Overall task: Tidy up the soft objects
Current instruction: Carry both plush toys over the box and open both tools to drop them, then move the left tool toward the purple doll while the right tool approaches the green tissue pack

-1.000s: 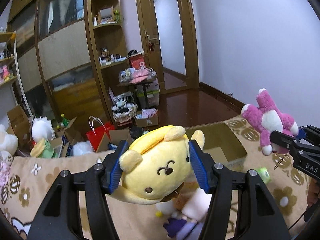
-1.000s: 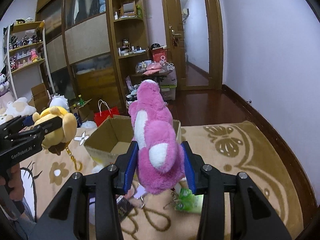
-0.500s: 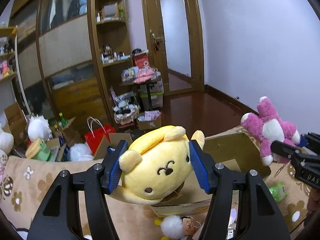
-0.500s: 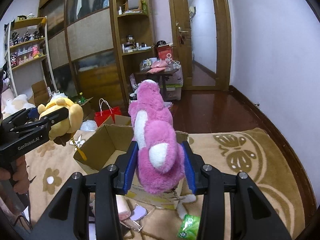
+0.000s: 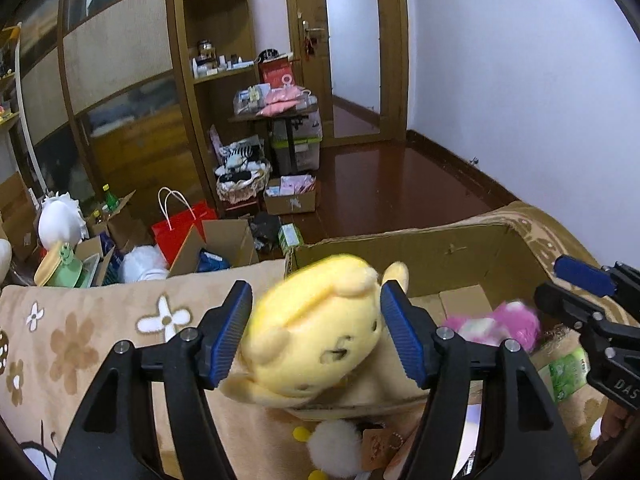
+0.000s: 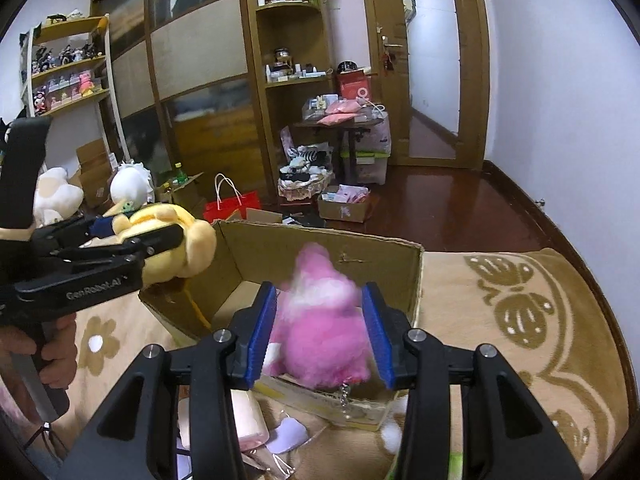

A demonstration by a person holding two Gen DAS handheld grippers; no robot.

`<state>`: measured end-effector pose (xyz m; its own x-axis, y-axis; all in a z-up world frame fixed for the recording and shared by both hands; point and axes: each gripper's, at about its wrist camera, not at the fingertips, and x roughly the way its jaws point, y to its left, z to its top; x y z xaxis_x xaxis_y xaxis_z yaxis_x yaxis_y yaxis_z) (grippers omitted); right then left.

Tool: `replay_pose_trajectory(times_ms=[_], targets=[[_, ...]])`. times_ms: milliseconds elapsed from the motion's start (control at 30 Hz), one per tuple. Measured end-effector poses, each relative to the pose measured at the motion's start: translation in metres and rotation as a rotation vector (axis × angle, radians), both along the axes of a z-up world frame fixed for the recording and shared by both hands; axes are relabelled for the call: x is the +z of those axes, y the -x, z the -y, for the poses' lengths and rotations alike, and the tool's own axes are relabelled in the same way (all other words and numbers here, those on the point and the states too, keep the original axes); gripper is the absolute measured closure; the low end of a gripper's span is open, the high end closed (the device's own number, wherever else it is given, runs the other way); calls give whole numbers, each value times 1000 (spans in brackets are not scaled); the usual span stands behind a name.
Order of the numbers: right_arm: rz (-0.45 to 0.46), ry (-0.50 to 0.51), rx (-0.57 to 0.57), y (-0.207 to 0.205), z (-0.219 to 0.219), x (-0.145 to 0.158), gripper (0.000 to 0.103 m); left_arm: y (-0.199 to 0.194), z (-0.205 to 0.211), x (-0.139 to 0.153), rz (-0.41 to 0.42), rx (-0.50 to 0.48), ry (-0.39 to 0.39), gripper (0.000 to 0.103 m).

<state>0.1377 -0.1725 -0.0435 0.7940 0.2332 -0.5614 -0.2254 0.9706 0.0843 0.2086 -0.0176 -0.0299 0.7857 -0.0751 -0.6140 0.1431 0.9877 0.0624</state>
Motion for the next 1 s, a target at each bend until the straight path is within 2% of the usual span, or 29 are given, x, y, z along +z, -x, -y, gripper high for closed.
replay_pose_trajectory(times_ms=[100,167,300,367,433,567,600,1000], targets=[[0,-1,3,1,2,-2,47,-1,-2,-5,-16,12,-3,24],[7,-9,2,3,4,-1,44,2,-3,-6,-14,18,-7,22],[1,-14,-7,6,5,2,29,5,-6,-6,-34,24,-20,17],[5,-22,-6,10,7,7,27,11,-8,-4,-25,33,-25,9],[15,-35,-14,14,11,10,13,18,-8,1,-7,48,-34,5],[33,-74,-27,24,18,20,5,34,-8,11,14,39,-47,3],[36,-79,-38,27,20,23,0,38,-8,14,17,35,-47,3],[79,-75,-105,75,28,49,0,102,-20,52,65,40,-90,2]])
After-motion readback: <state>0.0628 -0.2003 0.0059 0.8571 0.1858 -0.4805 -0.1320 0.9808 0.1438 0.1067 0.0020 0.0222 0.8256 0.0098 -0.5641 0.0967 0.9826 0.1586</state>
